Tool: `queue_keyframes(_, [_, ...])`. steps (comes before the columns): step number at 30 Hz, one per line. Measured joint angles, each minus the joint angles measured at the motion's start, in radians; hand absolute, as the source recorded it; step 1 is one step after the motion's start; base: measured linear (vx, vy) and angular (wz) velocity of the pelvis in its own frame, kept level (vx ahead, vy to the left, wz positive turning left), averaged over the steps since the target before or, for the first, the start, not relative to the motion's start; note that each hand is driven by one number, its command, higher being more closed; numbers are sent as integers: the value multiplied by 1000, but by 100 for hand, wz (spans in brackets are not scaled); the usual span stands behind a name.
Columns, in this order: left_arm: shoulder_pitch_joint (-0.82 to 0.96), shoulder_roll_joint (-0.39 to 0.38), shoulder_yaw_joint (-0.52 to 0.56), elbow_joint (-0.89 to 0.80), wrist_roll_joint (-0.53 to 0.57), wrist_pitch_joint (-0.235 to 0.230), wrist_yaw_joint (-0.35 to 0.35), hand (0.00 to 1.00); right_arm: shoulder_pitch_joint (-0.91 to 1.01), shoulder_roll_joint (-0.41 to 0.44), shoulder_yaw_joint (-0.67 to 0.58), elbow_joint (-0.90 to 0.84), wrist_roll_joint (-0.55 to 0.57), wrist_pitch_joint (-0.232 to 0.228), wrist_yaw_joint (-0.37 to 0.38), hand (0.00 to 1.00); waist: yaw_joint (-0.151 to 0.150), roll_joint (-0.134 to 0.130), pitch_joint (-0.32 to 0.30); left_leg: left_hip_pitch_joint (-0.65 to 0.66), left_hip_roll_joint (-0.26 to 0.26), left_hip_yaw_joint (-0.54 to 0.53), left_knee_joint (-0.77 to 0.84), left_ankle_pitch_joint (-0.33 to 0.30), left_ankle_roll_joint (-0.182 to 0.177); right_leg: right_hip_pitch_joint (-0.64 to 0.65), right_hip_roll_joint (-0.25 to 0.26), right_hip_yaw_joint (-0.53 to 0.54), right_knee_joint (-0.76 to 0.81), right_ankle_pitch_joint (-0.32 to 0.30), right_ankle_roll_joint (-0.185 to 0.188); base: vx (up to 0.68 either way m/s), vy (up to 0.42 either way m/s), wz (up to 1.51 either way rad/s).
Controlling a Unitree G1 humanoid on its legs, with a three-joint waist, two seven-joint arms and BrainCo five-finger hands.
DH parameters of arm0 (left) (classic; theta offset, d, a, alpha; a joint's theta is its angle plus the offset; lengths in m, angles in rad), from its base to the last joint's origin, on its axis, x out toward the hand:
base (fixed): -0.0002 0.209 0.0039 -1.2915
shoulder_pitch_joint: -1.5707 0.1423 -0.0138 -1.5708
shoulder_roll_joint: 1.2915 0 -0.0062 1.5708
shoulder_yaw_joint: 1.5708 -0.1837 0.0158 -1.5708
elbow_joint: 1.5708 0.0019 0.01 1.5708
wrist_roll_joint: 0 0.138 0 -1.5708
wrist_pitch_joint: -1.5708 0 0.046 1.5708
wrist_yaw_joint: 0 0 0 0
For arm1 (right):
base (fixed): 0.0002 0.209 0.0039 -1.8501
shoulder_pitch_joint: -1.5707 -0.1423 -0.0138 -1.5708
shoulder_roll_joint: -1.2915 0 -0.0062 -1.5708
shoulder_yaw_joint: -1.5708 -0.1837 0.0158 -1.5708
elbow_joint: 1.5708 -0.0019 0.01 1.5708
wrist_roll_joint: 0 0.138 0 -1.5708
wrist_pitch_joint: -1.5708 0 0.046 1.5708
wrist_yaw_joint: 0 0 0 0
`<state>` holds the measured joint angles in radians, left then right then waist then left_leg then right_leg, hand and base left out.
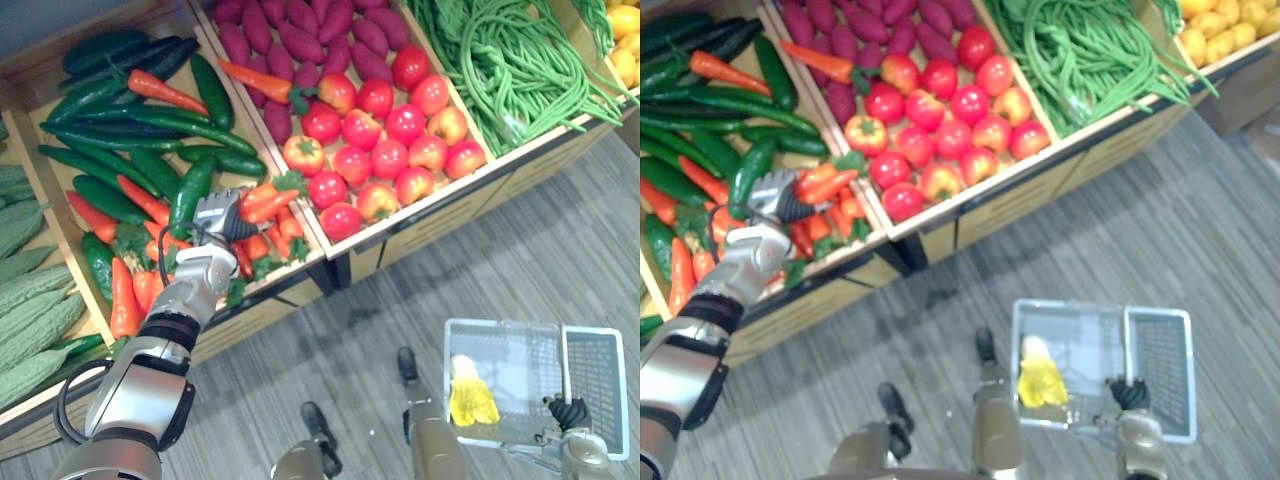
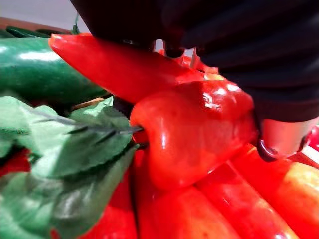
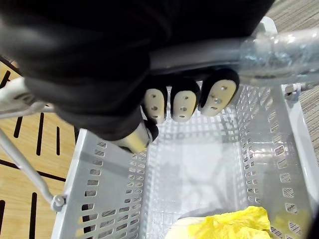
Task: Pick vegetable in the basket
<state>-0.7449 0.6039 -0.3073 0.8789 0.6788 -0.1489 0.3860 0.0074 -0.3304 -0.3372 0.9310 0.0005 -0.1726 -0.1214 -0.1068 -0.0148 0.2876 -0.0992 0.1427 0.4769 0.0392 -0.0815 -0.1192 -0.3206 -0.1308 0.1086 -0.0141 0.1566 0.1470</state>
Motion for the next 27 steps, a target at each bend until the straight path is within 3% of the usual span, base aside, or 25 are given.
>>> queue_keyframes(6, [53, -3, -60, -75, 3, -8, -35, 100, 1, 0, -5, 28, -1, 5, 0, 100, 2, 6, -4, 0, 2, -46, 24, 0, 0, 37, -13, -48, 0, 0, 0, -30, -10, 20])
queue_keyframes(11, [73, -3, -76, -173, 3, -20, -40, 100, 6, 0, -35, 28, -3, 21, -1, 100, 21, 13, -12, 7, 3, -59, 33, 4, 5, 59, -18, -65, 0, -5, -7, -58, -22, 11])
queue_keyframes(16, [89, -3, -79, -246, 4, -48, -41, 100, 42, 0, -69, 27, -6, 38, -1, 100, 30, 34, -81, 18, 1, -81, -12, 35, 5, 71, -17, -99, -3, -11, -13, -21, -26, 15])
queue_keyframes(22, [117, 3, -81, -337, 3, -69, -40, 100, 55, 0, -92, 26, -43, 38, -1, 100, 42, 30, -118, 55, -10, -85, -77, 62, -3, 99, -16, -101, -22, -11, -12, 5, -1, 4])
queue_keyframes(27, [124, 89, -140, -517, 0, -105, -41, 100, 56, -7, -124, 14, -77, 41, 0, 100, 48, 14, -154, 76, -11, -78, -91, 72, 2, 107, -12, -97, -22, -10, -12, 49, -3, -2])
